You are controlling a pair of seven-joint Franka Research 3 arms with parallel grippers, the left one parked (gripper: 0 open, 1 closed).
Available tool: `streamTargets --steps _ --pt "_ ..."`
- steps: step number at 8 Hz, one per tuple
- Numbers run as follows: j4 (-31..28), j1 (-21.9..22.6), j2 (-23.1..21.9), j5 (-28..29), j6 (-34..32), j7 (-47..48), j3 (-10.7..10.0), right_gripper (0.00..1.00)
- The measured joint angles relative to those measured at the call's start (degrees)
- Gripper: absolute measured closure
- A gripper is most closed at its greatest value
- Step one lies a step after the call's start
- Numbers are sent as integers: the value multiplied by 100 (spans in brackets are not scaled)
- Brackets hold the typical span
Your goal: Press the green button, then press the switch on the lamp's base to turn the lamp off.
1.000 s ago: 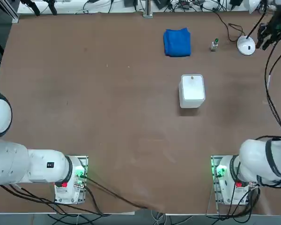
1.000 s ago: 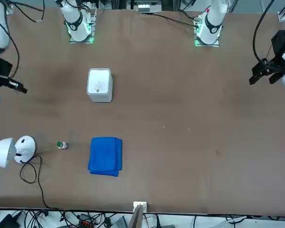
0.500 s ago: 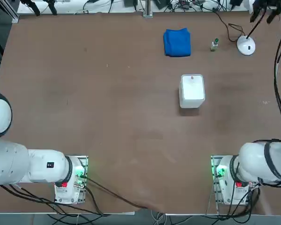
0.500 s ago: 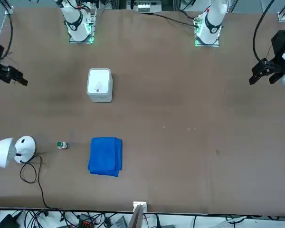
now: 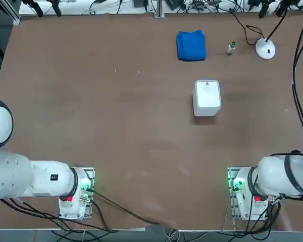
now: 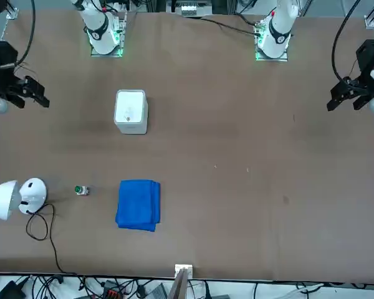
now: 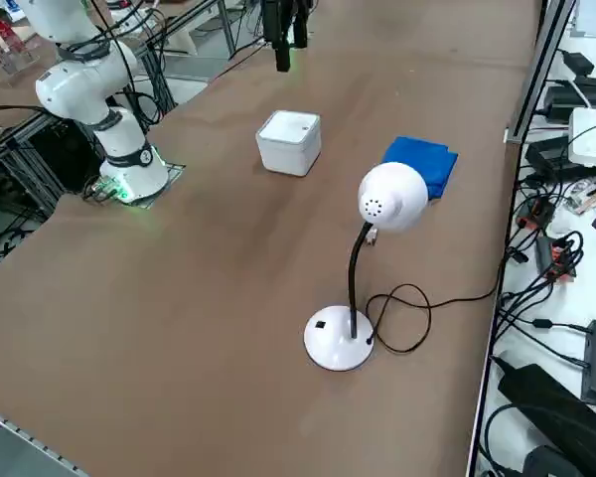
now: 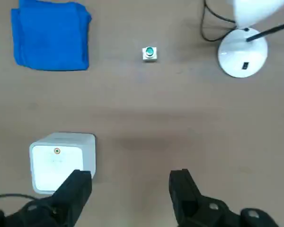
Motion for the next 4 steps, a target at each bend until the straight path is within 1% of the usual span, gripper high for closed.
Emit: streamTargets --steps 1,2,3,4 --pt "-1 588 33 0 -21 0 -430 0" --pt "-5 1301 26 -1 -70 12 -1034 0" --pt "-26 1626 -35 -1 -107 13 -1342 0" --pt "-65 1628 -146 -1 -143 21 -1401 0"
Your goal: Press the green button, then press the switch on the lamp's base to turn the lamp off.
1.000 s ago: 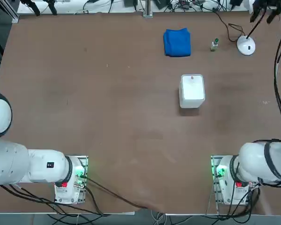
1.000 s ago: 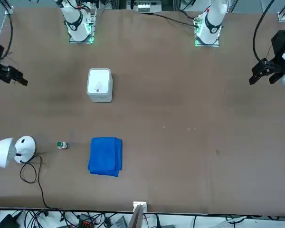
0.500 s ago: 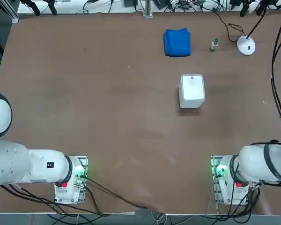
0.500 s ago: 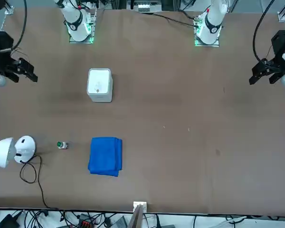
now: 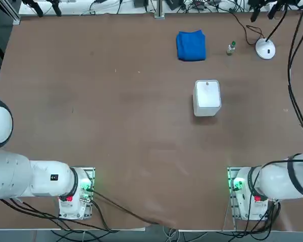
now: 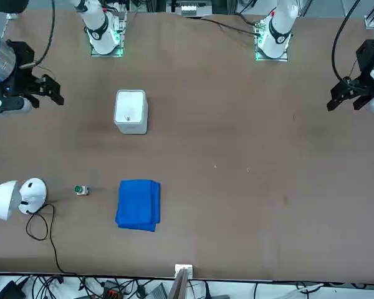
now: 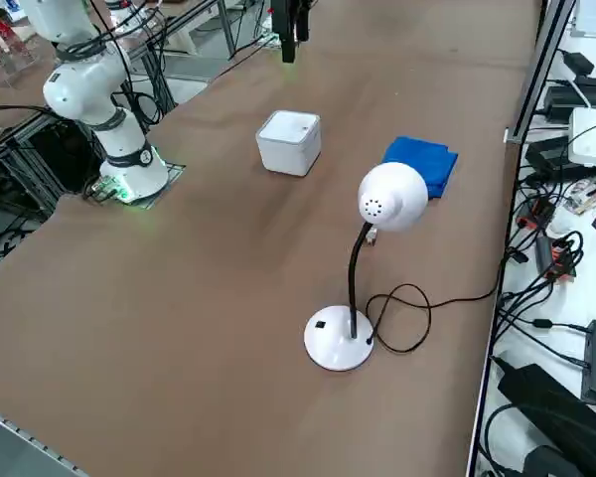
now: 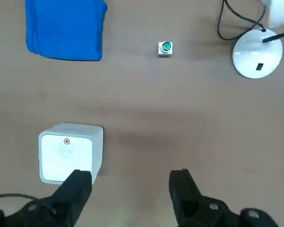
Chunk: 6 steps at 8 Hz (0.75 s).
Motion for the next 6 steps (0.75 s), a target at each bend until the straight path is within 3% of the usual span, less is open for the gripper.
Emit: streamTargets --steps 4,6 --pt "-330 -759 -482 0 -75 33 457 0" --pt "-385 -833 -501 0 -75 54 524 0"
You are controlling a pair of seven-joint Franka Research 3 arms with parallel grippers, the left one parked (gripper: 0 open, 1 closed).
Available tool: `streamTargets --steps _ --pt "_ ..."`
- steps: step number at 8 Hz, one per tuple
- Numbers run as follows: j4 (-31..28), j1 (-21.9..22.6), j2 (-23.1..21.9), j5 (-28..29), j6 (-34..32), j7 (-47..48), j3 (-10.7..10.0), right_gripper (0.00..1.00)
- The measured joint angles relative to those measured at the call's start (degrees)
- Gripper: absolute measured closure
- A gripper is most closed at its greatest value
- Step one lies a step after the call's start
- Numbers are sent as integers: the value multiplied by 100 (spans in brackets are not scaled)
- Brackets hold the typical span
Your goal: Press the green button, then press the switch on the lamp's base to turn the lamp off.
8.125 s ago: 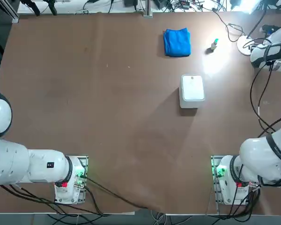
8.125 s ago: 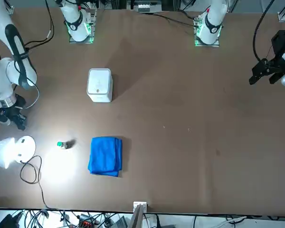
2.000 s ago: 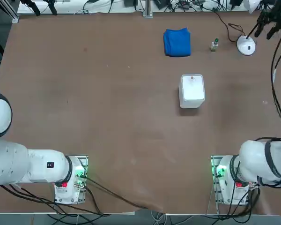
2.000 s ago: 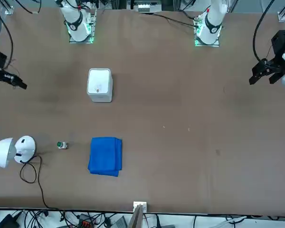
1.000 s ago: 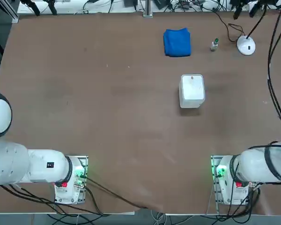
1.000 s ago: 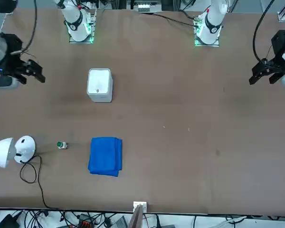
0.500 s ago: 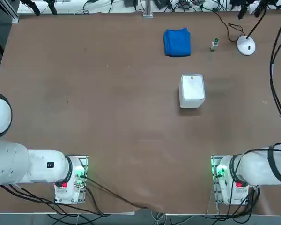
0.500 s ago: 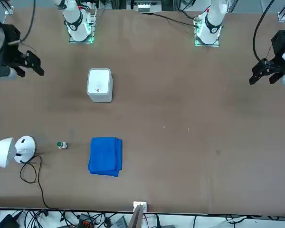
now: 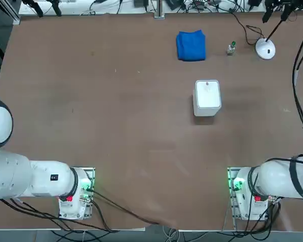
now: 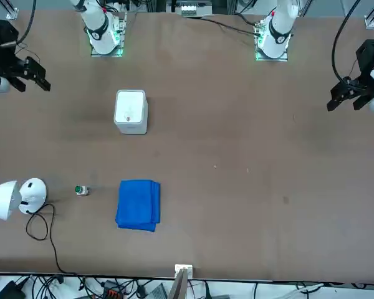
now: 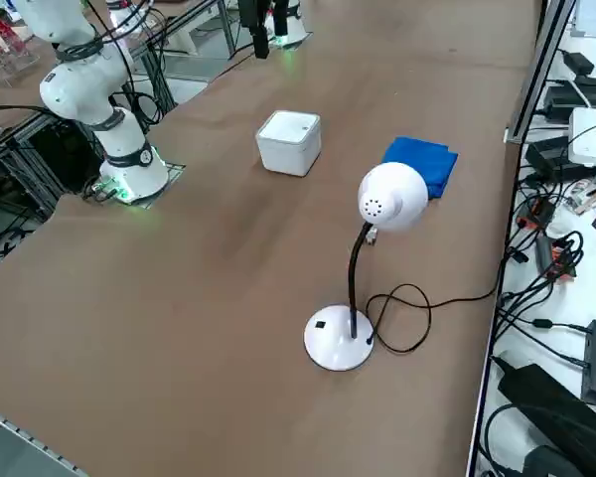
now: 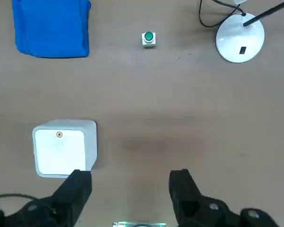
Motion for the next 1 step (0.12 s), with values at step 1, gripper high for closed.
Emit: streamTargets --steps 1 --pt "-12 -25 0 0 1 7 20 0"
